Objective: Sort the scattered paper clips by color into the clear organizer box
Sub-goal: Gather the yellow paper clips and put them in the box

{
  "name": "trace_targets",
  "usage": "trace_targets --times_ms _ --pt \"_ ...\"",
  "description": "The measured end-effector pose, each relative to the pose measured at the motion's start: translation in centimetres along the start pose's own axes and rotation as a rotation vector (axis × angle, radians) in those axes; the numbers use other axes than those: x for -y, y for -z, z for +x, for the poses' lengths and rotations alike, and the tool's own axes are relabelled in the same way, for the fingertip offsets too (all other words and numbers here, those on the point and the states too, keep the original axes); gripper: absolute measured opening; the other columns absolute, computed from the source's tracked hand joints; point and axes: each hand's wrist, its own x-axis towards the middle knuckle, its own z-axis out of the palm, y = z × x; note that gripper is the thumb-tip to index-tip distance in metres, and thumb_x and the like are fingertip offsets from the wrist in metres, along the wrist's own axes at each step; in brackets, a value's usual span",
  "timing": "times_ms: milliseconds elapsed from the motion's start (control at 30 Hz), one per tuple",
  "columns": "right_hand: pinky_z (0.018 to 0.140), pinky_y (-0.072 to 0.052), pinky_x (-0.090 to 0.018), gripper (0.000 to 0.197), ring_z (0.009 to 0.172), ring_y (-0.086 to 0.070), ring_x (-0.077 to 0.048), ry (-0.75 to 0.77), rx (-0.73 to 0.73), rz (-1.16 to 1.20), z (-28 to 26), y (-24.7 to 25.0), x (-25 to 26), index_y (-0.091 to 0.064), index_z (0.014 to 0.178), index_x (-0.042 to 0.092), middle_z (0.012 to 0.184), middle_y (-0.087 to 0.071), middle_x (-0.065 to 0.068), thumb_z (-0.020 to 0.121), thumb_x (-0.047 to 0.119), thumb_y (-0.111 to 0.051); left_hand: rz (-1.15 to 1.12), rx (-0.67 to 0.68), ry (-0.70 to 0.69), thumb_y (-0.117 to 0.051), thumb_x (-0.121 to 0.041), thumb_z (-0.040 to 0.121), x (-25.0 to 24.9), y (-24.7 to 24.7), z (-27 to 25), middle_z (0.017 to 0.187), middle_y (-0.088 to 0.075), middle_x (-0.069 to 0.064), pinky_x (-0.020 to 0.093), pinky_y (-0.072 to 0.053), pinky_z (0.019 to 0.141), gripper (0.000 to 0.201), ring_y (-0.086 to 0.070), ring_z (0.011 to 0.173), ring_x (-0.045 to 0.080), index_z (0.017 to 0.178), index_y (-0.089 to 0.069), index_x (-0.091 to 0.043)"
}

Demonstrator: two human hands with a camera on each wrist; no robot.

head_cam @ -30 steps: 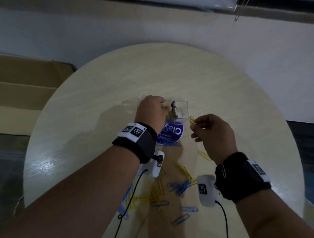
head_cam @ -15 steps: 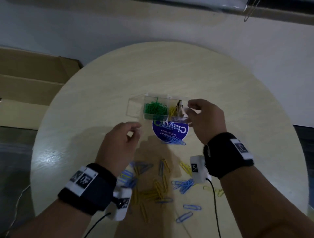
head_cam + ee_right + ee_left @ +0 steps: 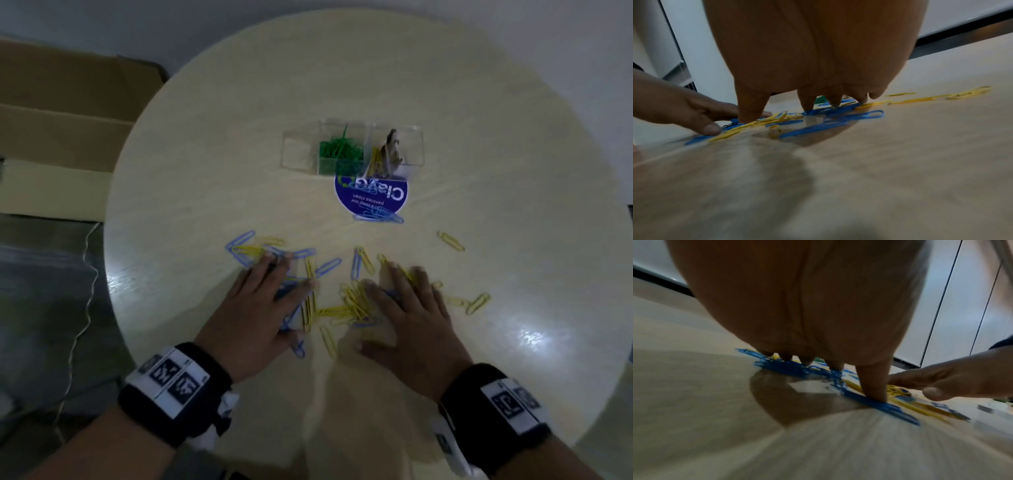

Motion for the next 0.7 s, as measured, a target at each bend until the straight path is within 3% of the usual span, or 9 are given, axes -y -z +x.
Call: trace_targets --times_ms 167,233,300,333,400,467,500,567,700 --pt "0.117 -0.010 -0.052 0.094 0.147 0.004 -0.035 -0.054 -0.050 -0.001 3.6 1.1 -1.2 -0.014 0.146 0.045 0.162 -0.002 0.001 0.065 0.090 -0.028 -0.093 0.074 -0.027 -0.035 -0.077 0.073 0.2 0.5 0.6 0.162 0.008 -0.001 0.054 -0.014 0.117 0.087 0.013 0.148 0.026 0.150 -0.013 -0.041" --pt "0.116 -0.013 -0.051 0.092 0.146 -0.002 -0.035 -0.073 -0.091 0.029 4.3 1.5 -1.7 -0.023 0.145 0.042 0.161 -0.009 0.000 0.065 0.089 -0.025 -0.156 0.122 -0.055 -0.031 -0.079 0.077 -0.8 0.5 0.1 0.160 0.018 -0.009 0.049 -0.005 0.120 0.084 0.023 0.146 0.018 0.149 -0.006 -0.044" --pt "0.114 -0.019 -0.051 0.089 0.145 -0.012 -0.038 -0.075 -0.150 0.070 4.7 1.8 -2.0 -0.036 0.142 0.034 0.158 -0.020 -0.003 0.068 0.084 -0.027 -0.244 0.114 -0.064 -0.033 -0.076 0.081 -1.5 0.2 -0.6 0.160 0.015 -0.013 0.041 -0.003 0.120 0.080 0.023 0.146 0.012 0.150 -0.006 -0.044" --pt "0.113 -0.022 -0.051 0.087 0.143 -0.017 -0.039 -0.076 -0.180 0.083 4.8 1.7 -2.2 -0.042 0.140 0.029 0.157 -0.026 -0.005 0.070 0.081 -0.031 -0.302 0.059 -0.064 -0.037 -0.072 0.085 -1.5 0.1 -0.9 0.162 0.006 -0.013 0.039 -0.006 0.120 0.075 0.015 0.148 0.011 0.150 -0.013 -0.042" --pt "0.113 -0.027 -0.049 0.079 0.138 -0.030 -0.040 -0.057 -0.254 0.117 5.1 1.9 -2.3 -0.051 0.133 0.022 0.150 -0.038 -0.009 0.073 0.072 -0.041 -0.413 -0.144 -0.025 -0.046 -0.055 0.093 -0.7 0.6 -1.0 0.156 -0.031 -0.007 0.038 -0.022 0.118 0.055 -0.019 0.146 0.017 0.143 -0.041 -0.034" --pt "0.105 -0.036 -0.046 0.058 0.124 -0.047 -0.037 -0.034 -0.349 0.160 5.3 2.4 -2.2 -0.061 0.120 0.022 0.133 -0.056 -0.009 0.073 0.055 -0.055 -0.388 -0.398 0.100 -0.054 -0.034 0.092 1.4 1.3 -0.6 0.123 -0.064 -0.003 0.038 -0.041 0.100 0.030 -0.053 0.117 0.023 0.119 -0.064 -0.027" --pt "0.098 -0.041 -0.044 0.046 0.113 -0.053 -0.037 -0.031 -0.391 0.192 5.4 2.9 -2.0 -0.066 0.112 0.023 0.121 -0.062 -0.007 0.073 0.046 -0.058 -0.331 -0.479 0.193 -0.054 -0.029 0.089 2.5 1.8 -0.1 0.107 -0.068 -0.002 0.039 -0.045 0.091 0.024 -0.058 0.102 0.025 0.108 -0.068 -0.026" --pt "0.088 -0.043 -0.040 0.029 0.098 -0.056 -0.035 -0.023 -0.427 0.255 5.8 3.6 -1.5 -0.069 0.101 0.022 0.104 -0.067 -0.006 0.074 0.029 -0.062 -0.217 -0.508 0.358 -0.052 -0.033 0.086 4.4 2.9 0.9 0.089 -0.066 0.001 0.039 -0.047 0.079 0.020 -0.058 0.086 0.030 0.092 -0.070 -0.026" --pt "0.086 -0.045 -0.038 0.031 0.095 -0.057 -0.035 0.051 -0.390 0.232 7.7 4.2 -0.7 -0.071 0.104 0.017 0.100 -0.069 -0.010 0.073 0.010 -0.070 -0.068 -0.389 0.388 -0.062 -0.037 0.084 5.0 3.7 3.2 0.081 -0.061 0.003 0.036 -0.045 0.071 0.017 -0.054 0.082 0.031 0.082 -0.071 -0.023"
